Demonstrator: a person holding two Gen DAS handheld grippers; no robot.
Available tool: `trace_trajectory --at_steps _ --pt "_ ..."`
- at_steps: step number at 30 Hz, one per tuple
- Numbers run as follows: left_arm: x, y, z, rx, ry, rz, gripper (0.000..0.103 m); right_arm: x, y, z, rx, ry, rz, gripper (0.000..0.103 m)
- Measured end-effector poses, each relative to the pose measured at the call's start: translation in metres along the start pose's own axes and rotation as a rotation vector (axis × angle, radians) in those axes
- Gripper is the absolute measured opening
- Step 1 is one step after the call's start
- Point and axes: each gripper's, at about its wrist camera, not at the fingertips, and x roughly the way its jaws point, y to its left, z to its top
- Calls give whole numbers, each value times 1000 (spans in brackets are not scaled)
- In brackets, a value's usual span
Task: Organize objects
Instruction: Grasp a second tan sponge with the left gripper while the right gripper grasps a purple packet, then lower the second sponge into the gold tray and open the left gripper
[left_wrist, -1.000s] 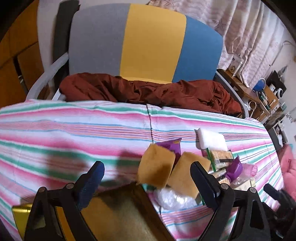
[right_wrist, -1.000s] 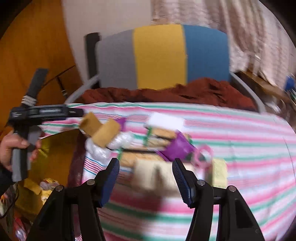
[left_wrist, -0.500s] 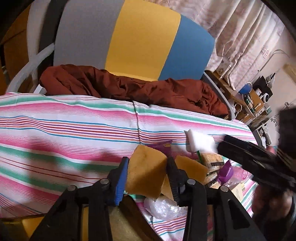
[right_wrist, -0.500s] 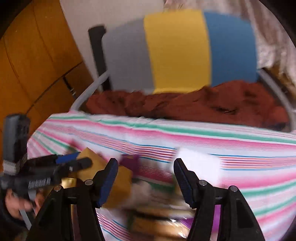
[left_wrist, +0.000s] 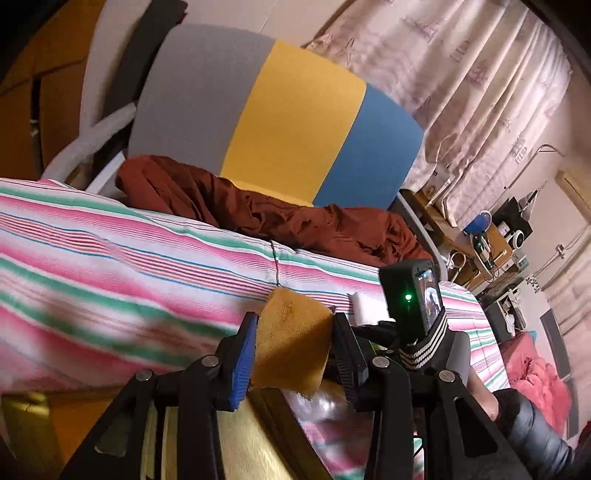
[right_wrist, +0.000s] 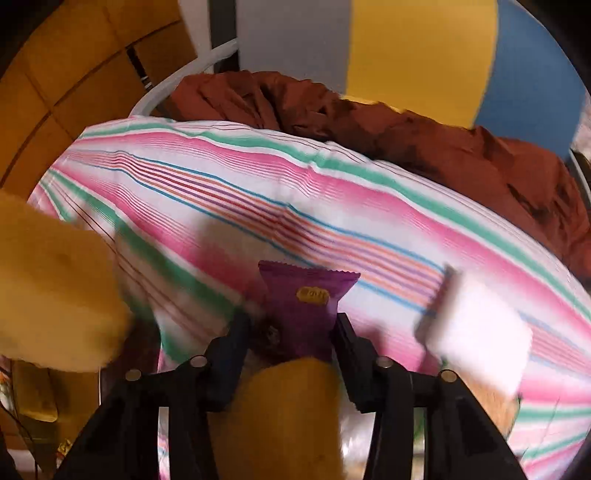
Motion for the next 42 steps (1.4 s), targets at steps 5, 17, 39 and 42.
trace_trajectory --at_steps 5,17,39,42 --pt "-38 -11 -31 23 -19 5 41 -31 -15 -46 51 -7 -6 46" --pt "-86 -27 -105 48 -28 64 41 -57 -23 -127 121 -52 -23 46" --pt "-151 49 -141 -123 -147 234 41 -94 -40 -196 251 -254 -93 46" --pt "-158 46 -144 -74 -166 336 41 -94 -38 -197 242 -265 -124 46"
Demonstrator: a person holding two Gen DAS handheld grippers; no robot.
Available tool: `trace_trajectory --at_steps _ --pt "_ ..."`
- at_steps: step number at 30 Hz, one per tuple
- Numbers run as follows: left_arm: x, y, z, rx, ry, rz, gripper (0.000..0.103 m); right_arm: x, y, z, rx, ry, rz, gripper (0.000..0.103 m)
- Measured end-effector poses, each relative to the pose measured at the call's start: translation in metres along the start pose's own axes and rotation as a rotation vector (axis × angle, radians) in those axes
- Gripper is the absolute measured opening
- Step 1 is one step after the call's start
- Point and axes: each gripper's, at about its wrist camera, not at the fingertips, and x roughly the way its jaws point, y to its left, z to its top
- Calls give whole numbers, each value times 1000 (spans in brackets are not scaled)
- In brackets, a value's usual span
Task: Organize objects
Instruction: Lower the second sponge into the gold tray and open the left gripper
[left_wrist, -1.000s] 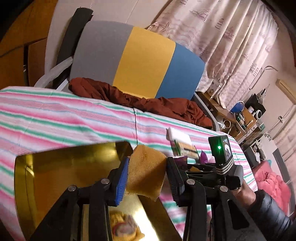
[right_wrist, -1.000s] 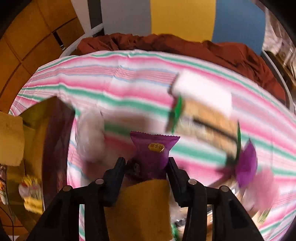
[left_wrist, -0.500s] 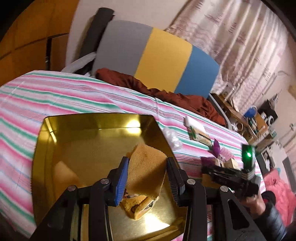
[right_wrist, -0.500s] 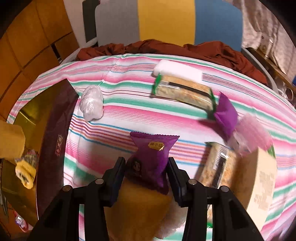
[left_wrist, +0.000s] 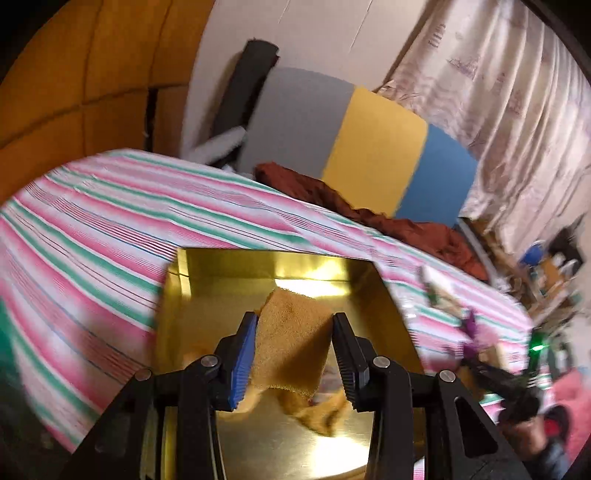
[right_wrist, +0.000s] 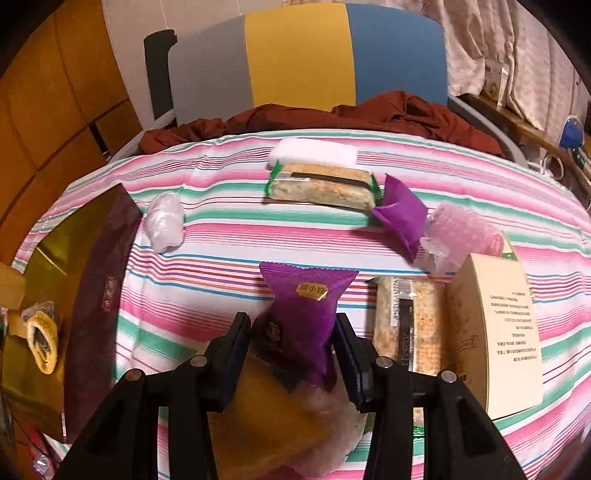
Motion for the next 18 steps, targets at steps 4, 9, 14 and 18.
trace_trajectory --at_steps 4,9,14,18 --pt "-10 5 -5 19 -22 73 41 -4 7 -1 -44 -35 -32 46" --pt "-11 9 -12 35 -18 117 41 -4 10 0 -59 -49 -59 46" --pt "-7 8 -15 41 -10 121 41 -5 9 2 -54 -47 -73 46" --pt "-7 1 -15 55 -17 123 41 -23 16 12 -66 -121 -82 46"
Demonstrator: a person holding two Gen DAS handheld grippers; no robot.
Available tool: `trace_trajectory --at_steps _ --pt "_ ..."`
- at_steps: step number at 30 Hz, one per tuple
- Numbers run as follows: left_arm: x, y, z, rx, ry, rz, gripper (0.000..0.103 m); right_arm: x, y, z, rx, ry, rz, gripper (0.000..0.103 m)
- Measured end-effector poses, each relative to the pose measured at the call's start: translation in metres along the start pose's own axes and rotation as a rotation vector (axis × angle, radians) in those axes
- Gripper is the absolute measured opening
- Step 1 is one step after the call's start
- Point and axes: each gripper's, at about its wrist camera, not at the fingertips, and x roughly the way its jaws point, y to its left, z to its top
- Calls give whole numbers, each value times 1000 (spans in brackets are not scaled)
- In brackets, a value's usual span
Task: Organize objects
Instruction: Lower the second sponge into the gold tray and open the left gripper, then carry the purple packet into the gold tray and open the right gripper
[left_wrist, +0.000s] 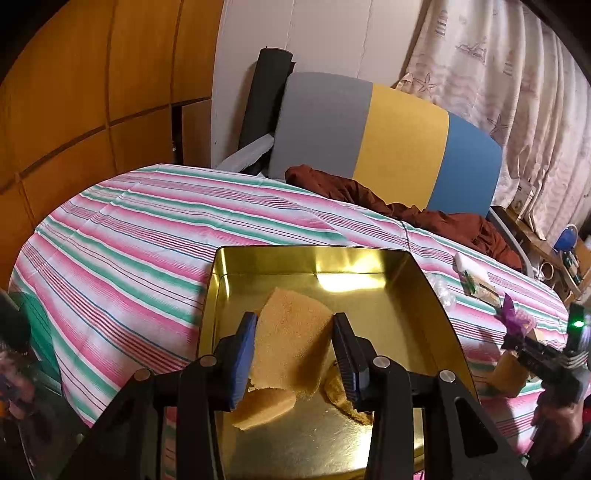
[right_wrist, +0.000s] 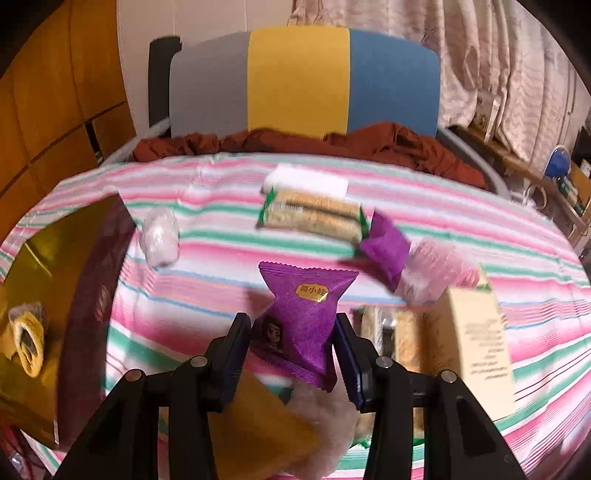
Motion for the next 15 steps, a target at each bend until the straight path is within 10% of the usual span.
trace_trajectory --at_steps 15 --pt "6 -24 -11 52 25 -12 43 -23 42 -7 -41 -31 76 46"
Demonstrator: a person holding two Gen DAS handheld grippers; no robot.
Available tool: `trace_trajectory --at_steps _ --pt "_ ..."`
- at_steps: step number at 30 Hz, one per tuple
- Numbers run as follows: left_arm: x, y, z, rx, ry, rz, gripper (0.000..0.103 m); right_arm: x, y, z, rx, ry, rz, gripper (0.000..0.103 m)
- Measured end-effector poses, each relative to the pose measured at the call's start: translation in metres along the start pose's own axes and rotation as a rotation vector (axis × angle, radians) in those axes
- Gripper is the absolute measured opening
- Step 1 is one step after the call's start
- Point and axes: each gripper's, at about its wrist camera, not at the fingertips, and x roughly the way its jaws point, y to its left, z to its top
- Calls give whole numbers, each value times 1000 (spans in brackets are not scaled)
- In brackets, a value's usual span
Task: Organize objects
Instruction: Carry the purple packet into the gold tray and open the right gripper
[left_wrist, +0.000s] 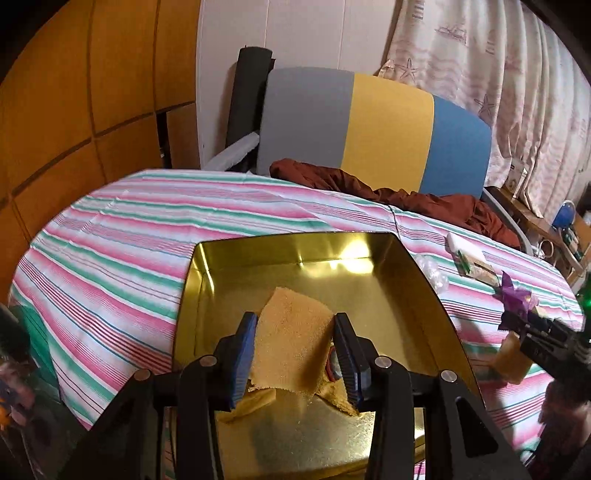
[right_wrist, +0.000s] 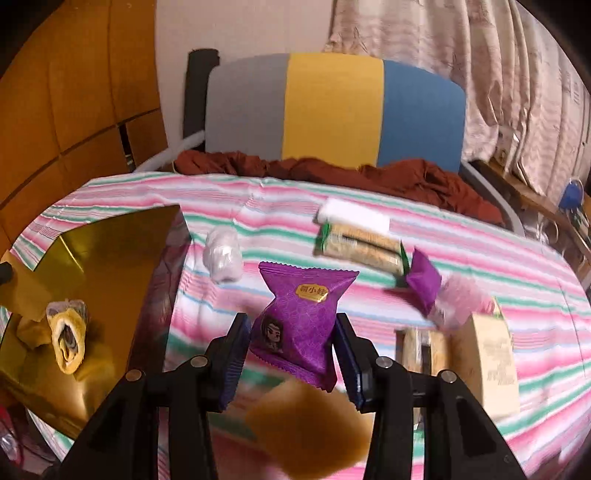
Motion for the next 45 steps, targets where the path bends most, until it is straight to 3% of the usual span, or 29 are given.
trace_trajectory --at_steps 4,15,18,22,24,30,35,45 --pt "9 21 2 -108 48 -80 43 -12 8 -6 12 -7 36 46" --pt "15 59 26 -148 25 -30 45 -32 35 -11 0 -18 131 46" --pt "27 57 32 -106 36 -10 55 -36 40 -14 4 -10 149 46" --pt "50 54 34 -101 78 25 74 -41 53 -13 -32 -21 169 46" --pt "53 53 33 -110 88 35 75 -40 57 -14 -35 -18 179 46" --pt "30 45 23 -80 37 76 80 -41 64 -16 -40 -18 196 46" --pt "5 36 10 -71 -15 107 90 -48 76 -16 -54 -31 225 46" --pt "-17 33 -10 -114 0 122 91 -47 130 -19 -198 -22 254 46"
